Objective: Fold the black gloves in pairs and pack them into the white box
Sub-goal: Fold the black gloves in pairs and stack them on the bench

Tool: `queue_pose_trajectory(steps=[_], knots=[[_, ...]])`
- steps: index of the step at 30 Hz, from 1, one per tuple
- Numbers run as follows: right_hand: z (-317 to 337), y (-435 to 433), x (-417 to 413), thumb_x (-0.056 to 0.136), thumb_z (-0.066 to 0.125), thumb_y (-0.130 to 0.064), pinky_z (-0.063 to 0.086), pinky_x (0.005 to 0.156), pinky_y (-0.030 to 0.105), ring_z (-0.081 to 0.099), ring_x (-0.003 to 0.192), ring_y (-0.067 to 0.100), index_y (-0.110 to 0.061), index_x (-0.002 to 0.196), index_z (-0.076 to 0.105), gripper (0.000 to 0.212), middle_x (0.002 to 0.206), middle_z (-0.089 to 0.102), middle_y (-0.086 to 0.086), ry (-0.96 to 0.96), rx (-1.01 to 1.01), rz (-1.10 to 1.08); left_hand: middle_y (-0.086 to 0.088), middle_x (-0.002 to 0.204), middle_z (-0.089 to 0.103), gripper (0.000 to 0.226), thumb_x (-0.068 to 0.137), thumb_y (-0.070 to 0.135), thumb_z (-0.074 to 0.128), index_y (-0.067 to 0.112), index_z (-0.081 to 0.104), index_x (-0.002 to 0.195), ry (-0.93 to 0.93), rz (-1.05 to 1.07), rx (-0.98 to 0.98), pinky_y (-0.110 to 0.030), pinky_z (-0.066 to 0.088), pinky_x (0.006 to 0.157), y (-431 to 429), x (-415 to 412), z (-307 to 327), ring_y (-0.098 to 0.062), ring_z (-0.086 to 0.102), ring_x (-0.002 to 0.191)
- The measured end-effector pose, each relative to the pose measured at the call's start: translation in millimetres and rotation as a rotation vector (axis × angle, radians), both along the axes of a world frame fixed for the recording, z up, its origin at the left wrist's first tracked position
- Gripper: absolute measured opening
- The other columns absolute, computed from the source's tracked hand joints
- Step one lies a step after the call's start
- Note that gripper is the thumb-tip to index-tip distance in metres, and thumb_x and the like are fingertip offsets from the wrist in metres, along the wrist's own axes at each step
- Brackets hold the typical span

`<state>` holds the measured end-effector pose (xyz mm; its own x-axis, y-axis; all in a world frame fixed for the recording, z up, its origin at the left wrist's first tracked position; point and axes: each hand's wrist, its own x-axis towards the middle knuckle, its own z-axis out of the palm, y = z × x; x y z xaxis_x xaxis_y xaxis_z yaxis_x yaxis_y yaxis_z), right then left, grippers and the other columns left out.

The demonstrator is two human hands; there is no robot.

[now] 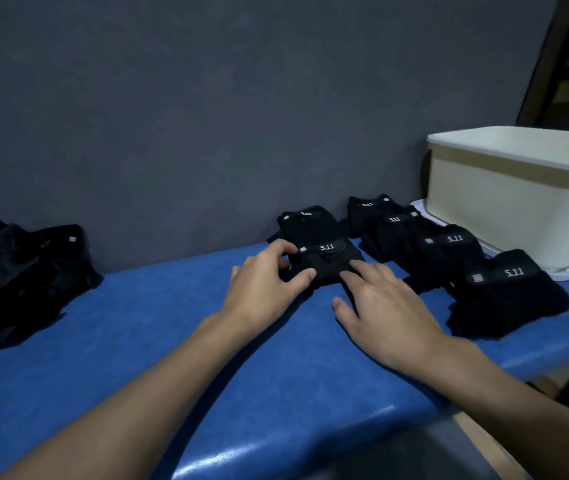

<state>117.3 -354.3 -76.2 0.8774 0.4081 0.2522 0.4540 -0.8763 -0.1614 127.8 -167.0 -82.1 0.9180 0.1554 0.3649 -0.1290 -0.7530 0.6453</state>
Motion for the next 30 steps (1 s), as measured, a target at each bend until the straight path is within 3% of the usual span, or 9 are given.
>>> queue_pose_trajectory(steps=[15, 24, 30], knots=[[-5.2, -1.4, 12.3, 0.099, 0.039, -0.048, 0.013, 0.122, 0.038, 0.0, 0.15, 0.018, -0.015, 0.15, 0.027, 0.063, 0.163, 0.007, 0.005, 0.152, 0.098, 0.018, 0.012, 0.093, 0.069, 0.04, 0.086, 0.05, 0.068, 0.032, 0.059, 0.121, -0.001, 0.007, -0.019, -0.047, 0.047, 0.098, -1.3, 10.4, -3.1, -0.012, 0.064, 0.099], [10.9, 15.3, 0.7, 0.097, 0.044, -0.042, 0.012, 0.12, 0.033, 0.006, 0.149, 0.015, -0.019, 0.146, 0.036, 0.055, 0.159, 0.02, -0.002, -0.013, 0.158, 0.105, 0.014, 0.089, 0.067, 0.037, 0.085, 0.056, 0.063, 0.033, 0.059, 0.114, -0.021, 0.002, 0.047, -0.045, 0.051, 0.09, 24.7, -18.8, 5.1, -0.01, 0.065, 0.092], [9.9, 52.1, -5.0, 0.095, 0.047, -0.037, 0.014, 0.118, 0.031, 0.011, 0.148, 0.013, -0.019, 0.142, 0.042, 0.051, 0.156, 0.028, -0.003, -0.037, 0.163, 0.187, 0.017, 0.096, 0.065, 0.03, 0.088, 0.05, 0.067, 0.03, 0.064, 0.111, 0.016, 0.066, 0.1, -0.034, 0.052, 0.089, 73.6, -67.5, 20.0, -0.001, 0.061, 0.096]])
